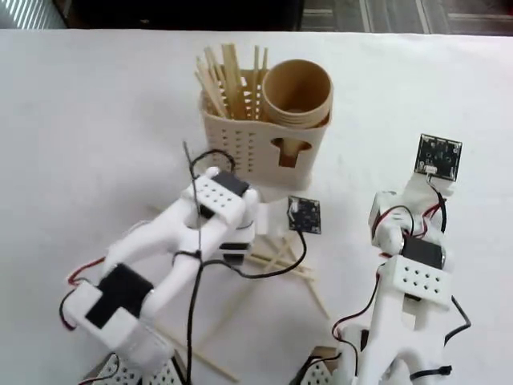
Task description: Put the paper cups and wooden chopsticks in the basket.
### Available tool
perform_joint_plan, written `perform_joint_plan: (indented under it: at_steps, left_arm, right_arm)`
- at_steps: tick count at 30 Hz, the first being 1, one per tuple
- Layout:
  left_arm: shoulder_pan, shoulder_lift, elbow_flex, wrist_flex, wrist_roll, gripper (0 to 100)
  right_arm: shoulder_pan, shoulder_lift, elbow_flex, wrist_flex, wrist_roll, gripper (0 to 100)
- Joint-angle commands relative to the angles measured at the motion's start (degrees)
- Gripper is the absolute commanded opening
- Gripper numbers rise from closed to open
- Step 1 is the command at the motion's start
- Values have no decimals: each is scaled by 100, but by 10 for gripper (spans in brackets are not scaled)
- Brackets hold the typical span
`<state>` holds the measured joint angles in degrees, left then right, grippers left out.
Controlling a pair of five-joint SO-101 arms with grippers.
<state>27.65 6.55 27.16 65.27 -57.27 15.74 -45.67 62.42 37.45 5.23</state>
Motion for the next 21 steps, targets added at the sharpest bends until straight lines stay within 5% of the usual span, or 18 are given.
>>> perform_joint_plan:
  at_steps: [1,10,21]
  left_arm:
    - [48,295,-387,-114,26,199]
    - [145,576,-466,-62,237,17]
    - [-321,514,-774,1081,229,21]
  right_arm:
    - [57,-136,-149,-84,9,42]
    - [57,-136,-149,-84,9,42]
    - [57,-136,-149,-84,9,42]
